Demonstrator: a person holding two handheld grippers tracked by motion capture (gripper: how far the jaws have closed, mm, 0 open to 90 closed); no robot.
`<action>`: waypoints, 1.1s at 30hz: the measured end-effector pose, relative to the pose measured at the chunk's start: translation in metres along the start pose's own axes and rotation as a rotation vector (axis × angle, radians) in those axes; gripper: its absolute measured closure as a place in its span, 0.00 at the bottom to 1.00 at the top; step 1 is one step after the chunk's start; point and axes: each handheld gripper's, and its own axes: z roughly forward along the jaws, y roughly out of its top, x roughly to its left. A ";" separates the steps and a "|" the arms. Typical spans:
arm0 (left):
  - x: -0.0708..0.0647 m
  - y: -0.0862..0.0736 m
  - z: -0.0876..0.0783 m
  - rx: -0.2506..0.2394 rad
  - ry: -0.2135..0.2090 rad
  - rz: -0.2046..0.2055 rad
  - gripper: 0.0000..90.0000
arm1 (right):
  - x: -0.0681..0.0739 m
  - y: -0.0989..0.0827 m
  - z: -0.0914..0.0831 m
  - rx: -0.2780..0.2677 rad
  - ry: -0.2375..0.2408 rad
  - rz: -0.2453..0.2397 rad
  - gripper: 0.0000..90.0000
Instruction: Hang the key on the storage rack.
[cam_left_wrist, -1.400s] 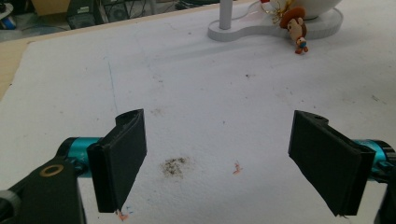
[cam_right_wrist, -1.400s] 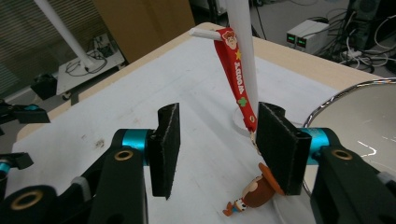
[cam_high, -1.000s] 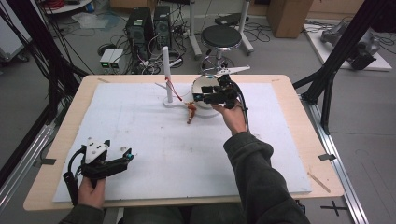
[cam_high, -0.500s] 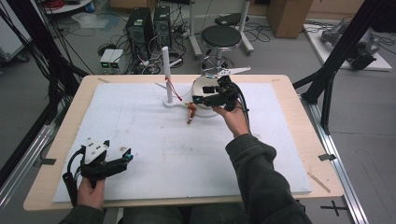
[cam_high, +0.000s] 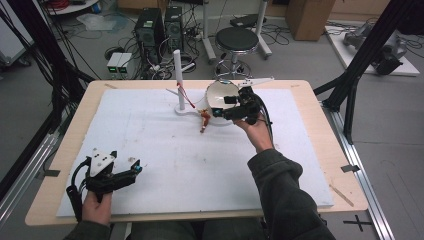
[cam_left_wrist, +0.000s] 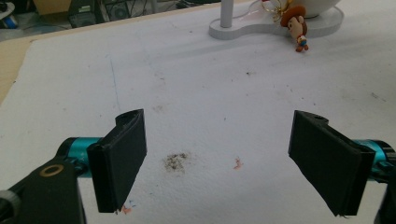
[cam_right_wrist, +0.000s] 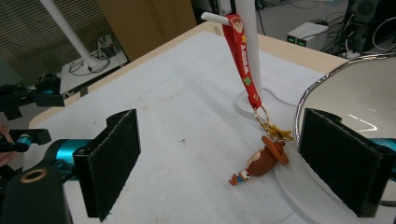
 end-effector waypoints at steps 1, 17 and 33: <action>0.000 0.000 0.000 0.001 0.000 0.000 0.22 | 0.001 0.000 -0.001 -0.001 0.000 0.004 0.13; 0.000 0.000 0.000 0.002 0.000 0.001 0.22 | 0.004 -0.006 -0.009 -0.004 -0.009 -0.010 0.13; 0.000 0.000 0.000 0.003 0.000 0.001 0.22 | 0.006 -0.014 -0.017 0.003 -0.021 -0.027 0.13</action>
